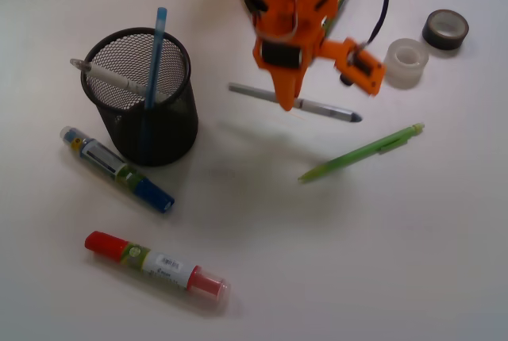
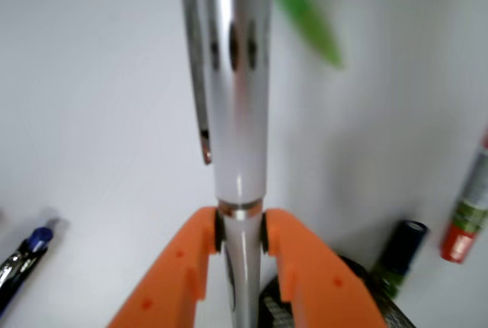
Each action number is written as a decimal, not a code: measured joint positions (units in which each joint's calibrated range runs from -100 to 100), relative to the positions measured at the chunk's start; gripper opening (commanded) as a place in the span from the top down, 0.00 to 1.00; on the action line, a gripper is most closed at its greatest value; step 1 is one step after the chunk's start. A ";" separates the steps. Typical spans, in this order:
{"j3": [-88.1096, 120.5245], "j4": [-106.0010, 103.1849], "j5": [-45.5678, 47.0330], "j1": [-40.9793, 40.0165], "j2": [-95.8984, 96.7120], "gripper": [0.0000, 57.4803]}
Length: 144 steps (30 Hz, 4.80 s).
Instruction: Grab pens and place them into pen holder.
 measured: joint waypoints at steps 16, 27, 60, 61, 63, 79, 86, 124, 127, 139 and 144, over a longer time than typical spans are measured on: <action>41.33 -53.91 -13.92 12.80 -48.43 0.99; 73.58 -104.54 -21.54 20.50 -44.60 0.99; 45.10 -68.25 -0.49 8.81 -35.37 0.71; 41.33 -61.77 1.32 7.55 -34.76 0.71; 34.50 -50.19 4.25 5.33 -32.40 0.71; -15.81 -0.43 14.70 -4.44 1.92 0.71; -36.39 10.28 16.36 -8.36 17.60 0.71; -67.57 17.11 11.18 -11.32 55.66 0.95; -67.57 18.06 10.89 -11.25 56.10 0.99; -67.39 18.75 9.33 -10.80 55.49 0.99; -66.04 19.70 6.84 -9.32 48.34 0.99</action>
